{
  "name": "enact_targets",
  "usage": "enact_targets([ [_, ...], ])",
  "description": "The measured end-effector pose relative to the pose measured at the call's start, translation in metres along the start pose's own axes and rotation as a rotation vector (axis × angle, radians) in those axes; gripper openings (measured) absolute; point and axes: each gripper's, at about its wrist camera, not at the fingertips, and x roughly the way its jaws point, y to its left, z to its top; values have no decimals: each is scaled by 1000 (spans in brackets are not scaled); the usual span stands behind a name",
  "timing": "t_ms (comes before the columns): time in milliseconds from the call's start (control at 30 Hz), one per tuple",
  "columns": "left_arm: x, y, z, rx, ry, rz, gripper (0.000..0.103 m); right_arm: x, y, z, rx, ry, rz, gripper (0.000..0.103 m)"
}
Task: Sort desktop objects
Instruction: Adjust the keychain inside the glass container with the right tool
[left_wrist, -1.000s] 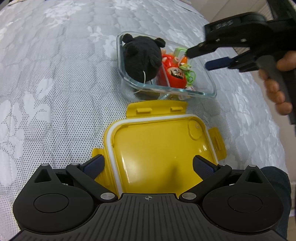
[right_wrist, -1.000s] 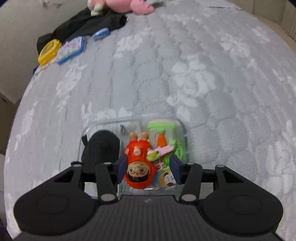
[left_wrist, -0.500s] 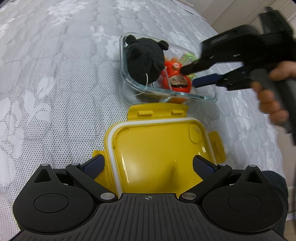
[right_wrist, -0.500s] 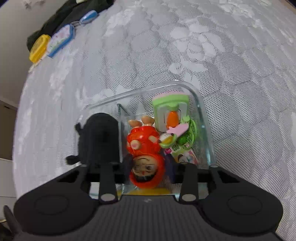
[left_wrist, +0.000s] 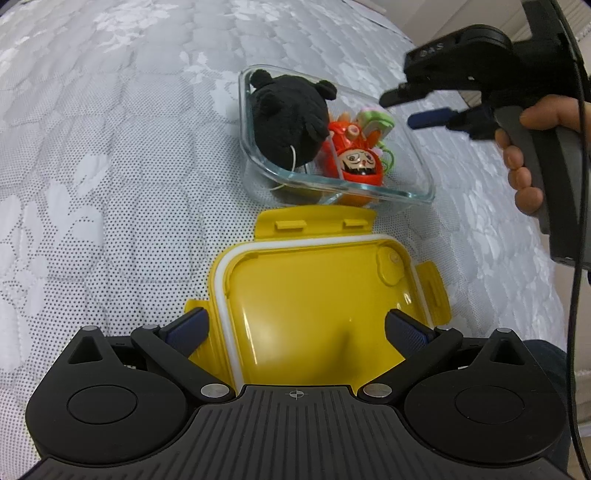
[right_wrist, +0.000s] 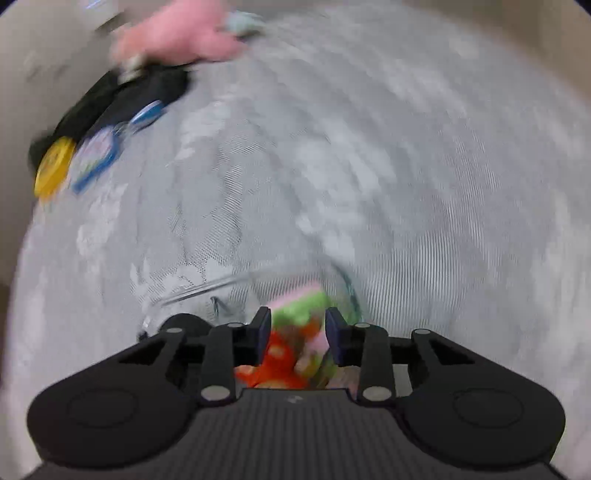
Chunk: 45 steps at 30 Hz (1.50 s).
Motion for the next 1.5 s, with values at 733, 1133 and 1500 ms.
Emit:
enact_targets([
  [733,1,-1,2,8,5,0,103,-28,21,-16,-448,46,-54,49],
  [1133,1,1,1,0,3,-4,103,-12,39,22,-412,-26,-157,51],
  [1500,1,1,1,-1,5,-3,103,-12,24,-3,-341,-11,-41,44],
])
